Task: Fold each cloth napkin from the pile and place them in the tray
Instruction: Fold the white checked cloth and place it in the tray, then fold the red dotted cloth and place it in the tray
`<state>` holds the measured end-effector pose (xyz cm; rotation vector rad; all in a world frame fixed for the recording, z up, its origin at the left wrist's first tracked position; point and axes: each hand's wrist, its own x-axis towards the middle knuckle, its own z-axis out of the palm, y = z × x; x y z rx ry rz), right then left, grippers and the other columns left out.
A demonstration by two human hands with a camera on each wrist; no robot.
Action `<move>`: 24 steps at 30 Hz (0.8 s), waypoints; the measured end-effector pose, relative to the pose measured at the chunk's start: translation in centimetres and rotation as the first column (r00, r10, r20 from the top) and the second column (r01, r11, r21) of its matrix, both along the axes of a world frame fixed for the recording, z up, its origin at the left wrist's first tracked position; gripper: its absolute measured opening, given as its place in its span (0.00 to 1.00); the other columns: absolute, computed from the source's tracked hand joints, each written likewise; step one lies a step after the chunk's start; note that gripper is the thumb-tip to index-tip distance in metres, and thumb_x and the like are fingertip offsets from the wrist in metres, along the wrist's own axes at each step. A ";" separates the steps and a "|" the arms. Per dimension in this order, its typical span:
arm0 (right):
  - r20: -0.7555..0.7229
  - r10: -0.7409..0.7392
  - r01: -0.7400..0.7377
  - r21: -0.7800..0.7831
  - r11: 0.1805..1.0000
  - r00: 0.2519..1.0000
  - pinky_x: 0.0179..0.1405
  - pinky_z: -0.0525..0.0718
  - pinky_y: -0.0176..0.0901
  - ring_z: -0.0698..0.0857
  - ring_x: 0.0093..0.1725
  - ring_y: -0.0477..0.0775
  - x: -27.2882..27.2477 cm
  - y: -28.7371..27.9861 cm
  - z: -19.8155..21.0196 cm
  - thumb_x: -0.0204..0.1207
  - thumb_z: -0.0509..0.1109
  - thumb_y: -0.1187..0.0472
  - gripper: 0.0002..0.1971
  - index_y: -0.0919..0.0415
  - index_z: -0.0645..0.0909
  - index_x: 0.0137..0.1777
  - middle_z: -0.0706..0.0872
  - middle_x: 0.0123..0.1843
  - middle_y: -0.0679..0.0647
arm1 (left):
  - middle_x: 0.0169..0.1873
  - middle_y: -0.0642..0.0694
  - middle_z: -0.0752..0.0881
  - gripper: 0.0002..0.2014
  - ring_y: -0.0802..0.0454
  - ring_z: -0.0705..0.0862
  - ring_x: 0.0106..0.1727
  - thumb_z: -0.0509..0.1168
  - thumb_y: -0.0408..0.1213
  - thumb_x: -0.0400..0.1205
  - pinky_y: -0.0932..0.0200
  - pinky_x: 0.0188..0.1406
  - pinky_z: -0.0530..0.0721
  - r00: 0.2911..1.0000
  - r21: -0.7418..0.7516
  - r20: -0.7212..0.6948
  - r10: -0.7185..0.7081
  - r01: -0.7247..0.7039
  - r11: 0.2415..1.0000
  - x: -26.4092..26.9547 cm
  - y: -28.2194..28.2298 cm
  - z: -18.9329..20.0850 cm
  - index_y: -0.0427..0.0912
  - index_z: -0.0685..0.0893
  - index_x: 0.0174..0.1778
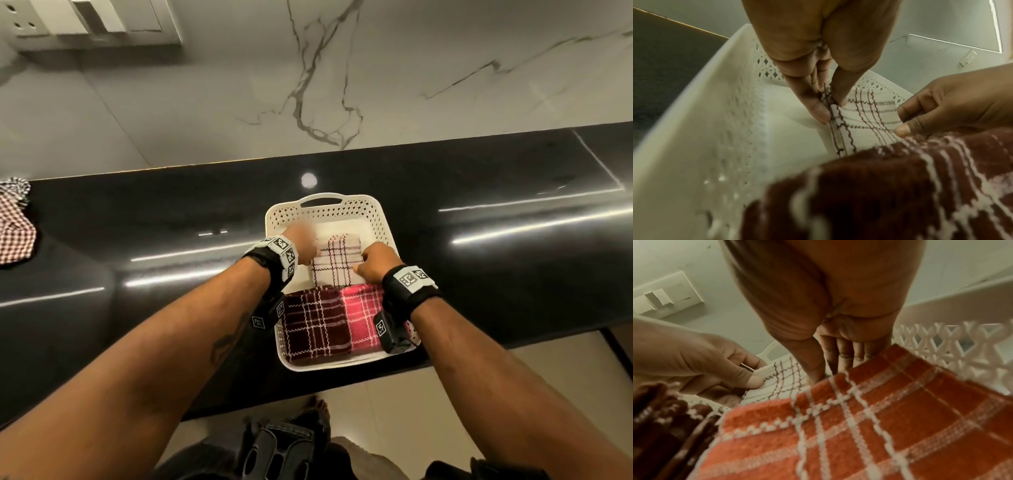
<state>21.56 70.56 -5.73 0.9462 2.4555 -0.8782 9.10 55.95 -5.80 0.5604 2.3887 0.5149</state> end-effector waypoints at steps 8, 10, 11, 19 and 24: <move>0.042 0.041 -0.047 0.142 0.989 0.998 0.44 0.84 0.48 0.86 0.48 0.55 -0.8 -1.8 3.9 0.80 0.71 0.59 0.05 0.60 0.82 0.52 0.88 0.54 0.57 | 0.60 0.41 0.87 0.22 0.45 0.87 0.56 0.71 0.43 0.82 0.56 0.53 0.84 0.993 -0.050 -0.081 -0.086 0.082 0.995 -0.4 -2.3 2.8 0.37 0.80 0.69; -0.053 0.066 -0.052 0.226 0.973 0.996 0.48 0.83 0.48 0.85 0.54 0.58 -2.0 -4.1 6.0 0.82 0.69 0.57 0.13 0.61 0.81 0.63 0.87 0.61 0.58 | 0.65 0.42 0.84 0.21 0.44 0.85 0.63 0.69 0.41 0.83 0.56 0.56 0.80 0.988 0.061 -0.153 -0.038 0.048 0.997 -1.4 -4.6 4.3 0.40 0.78 0.72; -0.102 0.084 -0.055 0.254 0.966 0.991 0.55 0.82 0.50 0.84 0.60 0.60 -2.3 -5.1 6.9 0.83 0.68 0.56 0.17 0.61 0.79 0.68 0.85 0.65 0.59 | 0.66 0.42 0.84 0.20 0.44 0.85 0.63 0.67 0.40 0.83 0.57 0.56 0.80 0.987 0.125 -0.160 0.000 0.020 0.992 -1.7 -5.5 5.1 0.41 0.79 0.72; -0.227 0.532 -0.472 0.270 0.839 0.816 0.70 0.76 0.59 0.76 0.71 0.66 -8.4 -27.0 2.9 0.81 0.67 0.49 0.23 0.61 0.76 0.71 0.78 0.71 0.62 | 0.56 0.46 0.88 0.08 0.44 0.86 0.57 0.64 0.43 0.80 0.49 0.62 0.84 0.919 0.107 -0.230 0.322 -0.305 0.946 -8.3 -28.7 3.3 0.52 0.85 0.53; -0.011 0.693 -0.683 0.153 0.714 0.721 0.82 0.48 0.74 0.43 0.87 0.71 -11.1 -41.0 -2.3 0.83 0.61 0.39 0.35 0.47 0.55 0.87 0.45 0.90 0.58 | 0.63 0.40 0.79 0.14 0.37 0.79 0.65 0.65 0.37 0.79 0.43 0.64 0.81 0.812 -0.091 -0.470 0.347 -0.435 0.896 -13.3 -46.1 0.4 0.43 0.85 0.60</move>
